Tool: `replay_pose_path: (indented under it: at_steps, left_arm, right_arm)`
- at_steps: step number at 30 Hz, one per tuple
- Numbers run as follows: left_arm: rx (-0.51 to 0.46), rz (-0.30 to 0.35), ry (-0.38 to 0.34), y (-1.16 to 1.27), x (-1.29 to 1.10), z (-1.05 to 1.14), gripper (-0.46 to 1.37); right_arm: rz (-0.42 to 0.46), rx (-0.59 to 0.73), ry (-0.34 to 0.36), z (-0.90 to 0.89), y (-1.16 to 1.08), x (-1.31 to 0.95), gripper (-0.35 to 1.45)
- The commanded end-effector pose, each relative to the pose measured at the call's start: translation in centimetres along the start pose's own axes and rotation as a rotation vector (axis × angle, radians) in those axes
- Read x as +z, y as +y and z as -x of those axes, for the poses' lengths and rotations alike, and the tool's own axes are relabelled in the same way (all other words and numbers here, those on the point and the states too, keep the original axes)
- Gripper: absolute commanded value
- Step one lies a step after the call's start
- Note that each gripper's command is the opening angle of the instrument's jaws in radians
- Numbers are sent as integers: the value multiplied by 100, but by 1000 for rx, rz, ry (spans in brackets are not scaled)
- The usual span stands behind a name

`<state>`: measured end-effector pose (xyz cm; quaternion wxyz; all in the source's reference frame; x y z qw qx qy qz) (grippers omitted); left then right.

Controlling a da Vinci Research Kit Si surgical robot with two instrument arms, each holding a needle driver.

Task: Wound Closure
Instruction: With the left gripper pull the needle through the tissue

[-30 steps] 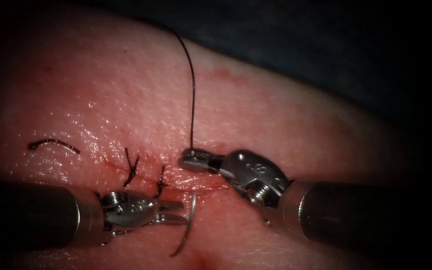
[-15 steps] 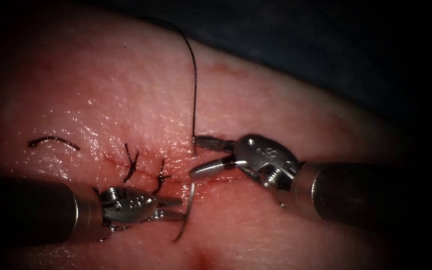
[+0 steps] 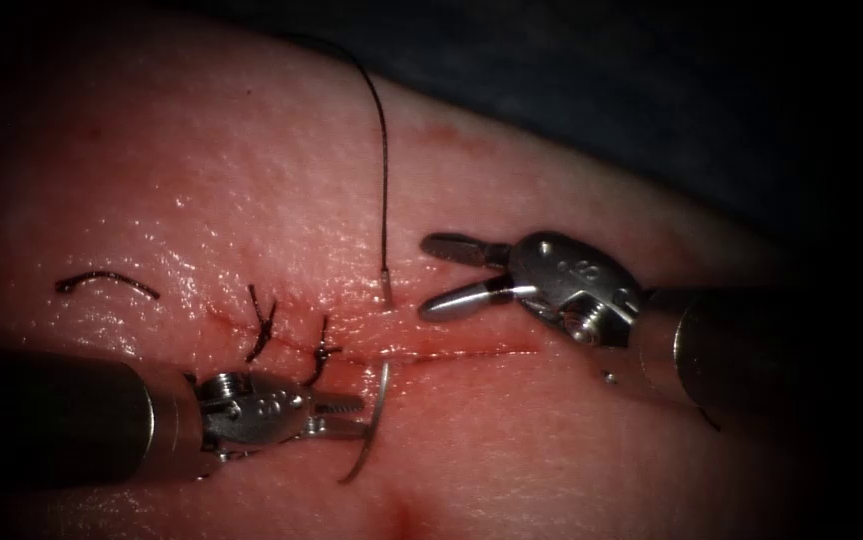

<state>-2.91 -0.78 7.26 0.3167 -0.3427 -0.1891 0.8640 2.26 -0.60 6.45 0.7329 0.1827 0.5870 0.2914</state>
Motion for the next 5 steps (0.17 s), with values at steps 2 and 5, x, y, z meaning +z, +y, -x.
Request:
replay_pose_path:
  at_steps: [2, 5]
  left_arm:
    - [-1, 3, 0, 0, 1, 0, -3]
    - [-1, 3, 0, 1, 1, 0, -4]
  right_arm:
    - [-5, -1, 5, 2, -1, 0, 114]
    - [-6, -13, 5, 1, -3, -1, 114]
